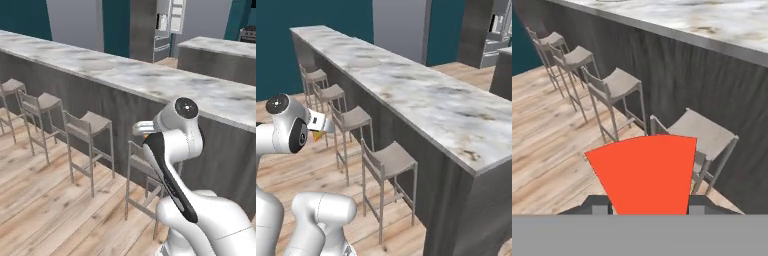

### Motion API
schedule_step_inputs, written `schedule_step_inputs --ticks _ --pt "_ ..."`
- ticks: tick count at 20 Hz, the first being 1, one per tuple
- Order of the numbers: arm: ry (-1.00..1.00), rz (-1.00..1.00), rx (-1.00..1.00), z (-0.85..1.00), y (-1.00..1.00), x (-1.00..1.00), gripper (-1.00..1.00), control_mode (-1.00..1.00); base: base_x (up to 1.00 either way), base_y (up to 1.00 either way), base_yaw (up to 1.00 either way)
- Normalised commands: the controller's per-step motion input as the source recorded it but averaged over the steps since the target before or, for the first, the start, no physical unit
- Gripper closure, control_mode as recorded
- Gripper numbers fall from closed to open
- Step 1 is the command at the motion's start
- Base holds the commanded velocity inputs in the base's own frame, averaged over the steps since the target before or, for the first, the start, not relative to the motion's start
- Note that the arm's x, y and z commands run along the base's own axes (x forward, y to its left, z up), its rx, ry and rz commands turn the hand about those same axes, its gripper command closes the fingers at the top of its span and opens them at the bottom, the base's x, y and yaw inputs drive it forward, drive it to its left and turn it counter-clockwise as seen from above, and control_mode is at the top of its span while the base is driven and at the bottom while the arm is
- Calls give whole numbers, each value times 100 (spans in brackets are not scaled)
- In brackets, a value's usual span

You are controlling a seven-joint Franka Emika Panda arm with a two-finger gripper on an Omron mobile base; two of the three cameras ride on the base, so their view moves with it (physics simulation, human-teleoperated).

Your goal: Take the cheese, steak, and tomato from the fridge and place them on the plate on the dining counter to create an appetizer plate.

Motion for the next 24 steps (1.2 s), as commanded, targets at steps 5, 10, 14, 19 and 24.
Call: schedule_step_inputs --ticks 5,10,14,19,24 --pt "0 0 0 0 0 0 100 100 59 100 -49" --pt "0 0 0 0 0 0 100 100 32 100 -47" --pt "0 0 0 0 0 0 100 100 9 99 -40" --pt "0 0 0 0 0 0 100 100 0 76 -32" --pt "0 0 0 0 0 0 100 100 0 79 -29"
